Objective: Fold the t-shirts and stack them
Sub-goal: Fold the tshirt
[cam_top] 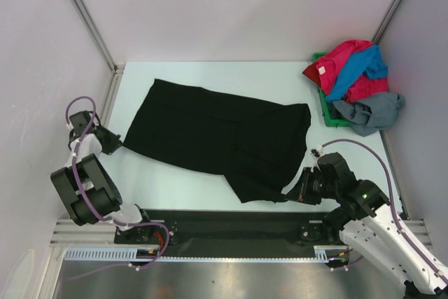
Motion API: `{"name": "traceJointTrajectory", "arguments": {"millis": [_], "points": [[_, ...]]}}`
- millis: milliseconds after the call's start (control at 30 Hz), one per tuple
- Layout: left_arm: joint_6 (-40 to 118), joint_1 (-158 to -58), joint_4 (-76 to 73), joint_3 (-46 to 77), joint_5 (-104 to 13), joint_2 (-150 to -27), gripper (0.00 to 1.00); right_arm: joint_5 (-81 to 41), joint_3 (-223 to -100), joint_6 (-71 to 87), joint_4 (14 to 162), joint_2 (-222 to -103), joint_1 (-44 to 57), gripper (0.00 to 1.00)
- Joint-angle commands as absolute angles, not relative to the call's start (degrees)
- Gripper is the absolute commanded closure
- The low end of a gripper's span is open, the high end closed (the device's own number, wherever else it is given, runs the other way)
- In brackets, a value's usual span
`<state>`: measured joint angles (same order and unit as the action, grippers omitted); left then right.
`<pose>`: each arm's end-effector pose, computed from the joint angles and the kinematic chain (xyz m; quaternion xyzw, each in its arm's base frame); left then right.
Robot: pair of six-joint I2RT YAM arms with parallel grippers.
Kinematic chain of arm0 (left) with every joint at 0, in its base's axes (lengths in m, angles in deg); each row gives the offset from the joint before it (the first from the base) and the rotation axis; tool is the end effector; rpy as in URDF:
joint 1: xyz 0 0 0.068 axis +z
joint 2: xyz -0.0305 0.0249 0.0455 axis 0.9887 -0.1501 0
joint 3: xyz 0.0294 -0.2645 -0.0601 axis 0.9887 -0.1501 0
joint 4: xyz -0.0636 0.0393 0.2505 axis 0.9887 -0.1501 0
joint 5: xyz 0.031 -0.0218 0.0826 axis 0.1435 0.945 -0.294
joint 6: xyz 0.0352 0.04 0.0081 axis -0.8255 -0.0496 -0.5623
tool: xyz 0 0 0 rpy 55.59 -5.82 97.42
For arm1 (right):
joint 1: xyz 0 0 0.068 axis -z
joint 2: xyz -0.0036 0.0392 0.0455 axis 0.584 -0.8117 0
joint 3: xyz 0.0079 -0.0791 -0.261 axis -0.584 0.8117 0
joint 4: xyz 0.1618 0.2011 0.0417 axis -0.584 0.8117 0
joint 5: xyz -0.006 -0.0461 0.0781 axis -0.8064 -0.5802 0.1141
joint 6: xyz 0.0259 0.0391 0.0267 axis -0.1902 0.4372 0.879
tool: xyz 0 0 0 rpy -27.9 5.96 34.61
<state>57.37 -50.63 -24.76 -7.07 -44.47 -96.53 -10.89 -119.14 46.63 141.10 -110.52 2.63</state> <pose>0.2505 0.1421 0.1985 -0.4562 0.8355 -0.0759 0.2967 0.0782 0.0632 0.2392 0.0479 0.9268 0.3255 0.1811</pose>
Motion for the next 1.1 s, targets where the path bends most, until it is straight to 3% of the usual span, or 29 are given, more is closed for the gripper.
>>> {"name": "traceJointTrajectory", "arguments": {"millis": [0,233,467,1067], "points": [[57.0,-50.3,-21.3,-5.9,-42.5,-98.3,1.00,-12.9,-122.3,46.8,139.5,-113.6,2.3,1.00],[57.1,-53.7,-18.7,-2.4,-40.0,-101.6,1.00,-15.5,-124.1,42.2,135.9,-119.8,7.3,1.00],[59.9,-58.6,-18.2,6.0,-40.6,-108.4,1.00,-6.0,-128.5,32.3,130.7,-129.4,26.4,1.00],[64.0,-64.8,-20.6,30.6,-41.9,-129.5,1.00,-5.5,-140.1,28.4,119.2,-152.9,32.3,1.00]]}}
